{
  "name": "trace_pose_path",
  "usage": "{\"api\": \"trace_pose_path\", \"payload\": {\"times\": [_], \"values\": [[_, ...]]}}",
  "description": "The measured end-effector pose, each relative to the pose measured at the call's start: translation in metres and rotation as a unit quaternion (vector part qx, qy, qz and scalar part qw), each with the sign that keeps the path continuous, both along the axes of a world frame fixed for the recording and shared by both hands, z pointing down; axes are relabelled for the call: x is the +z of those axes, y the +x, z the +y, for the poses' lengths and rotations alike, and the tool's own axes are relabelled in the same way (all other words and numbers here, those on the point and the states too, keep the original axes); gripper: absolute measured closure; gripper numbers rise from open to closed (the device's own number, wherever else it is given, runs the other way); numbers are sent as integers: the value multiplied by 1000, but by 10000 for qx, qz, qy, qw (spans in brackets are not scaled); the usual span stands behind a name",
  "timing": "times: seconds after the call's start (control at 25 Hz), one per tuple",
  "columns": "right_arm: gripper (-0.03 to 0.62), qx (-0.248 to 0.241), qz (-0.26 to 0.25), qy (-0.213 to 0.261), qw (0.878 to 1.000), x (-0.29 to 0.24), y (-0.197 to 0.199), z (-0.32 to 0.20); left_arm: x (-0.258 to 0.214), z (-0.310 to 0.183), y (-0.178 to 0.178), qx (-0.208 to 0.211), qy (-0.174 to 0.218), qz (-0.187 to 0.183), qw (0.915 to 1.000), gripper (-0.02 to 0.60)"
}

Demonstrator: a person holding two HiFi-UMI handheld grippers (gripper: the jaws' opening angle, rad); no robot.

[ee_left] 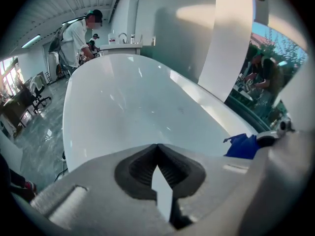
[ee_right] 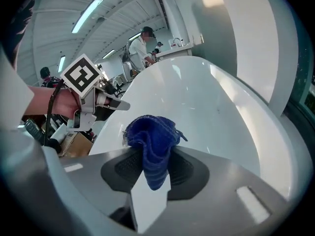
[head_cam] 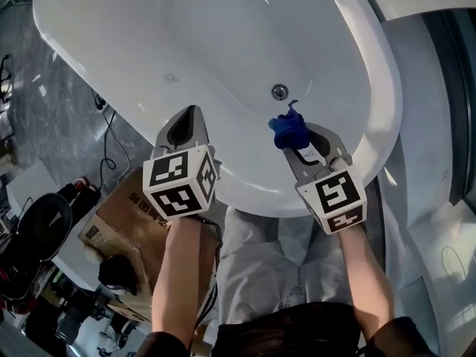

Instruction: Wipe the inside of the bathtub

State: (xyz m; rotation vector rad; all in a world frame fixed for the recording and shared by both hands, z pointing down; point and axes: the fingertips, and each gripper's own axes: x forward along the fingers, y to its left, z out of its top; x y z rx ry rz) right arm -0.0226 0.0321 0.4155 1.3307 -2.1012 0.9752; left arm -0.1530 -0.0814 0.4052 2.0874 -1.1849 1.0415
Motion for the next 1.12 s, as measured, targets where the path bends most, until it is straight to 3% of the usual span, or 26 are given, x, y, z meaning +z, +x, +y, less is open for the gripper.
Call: {"api": "trace_pose_path", "payload": {"times": [0.24, 0.4, 0.6, 0.8, 1.12], "values": [[459, 61, -123, -296, 9995, 59, -10, -11, 59, 1, 10, 235, -309, -109, 9992, 577], [459, -143, 183, -584, 9980, 102, -8, -19, 99, -5, 15, 199, -521, -165, 9983, 577], [459, -155, -510, -984, 9937, 141, -26, -20, 138, -4, 20, 198, -849, -169, 9960, 577], [459, -650, -211, -1080, 9918, 168, -13, -39, 154, -21, 53, 722, -907, -372, 9926, 577], [459, -805, -469, -1202, 9884, 228, 25, -60, 189, -37, 100, 1380, -957, -764, 9828, 577]]}}
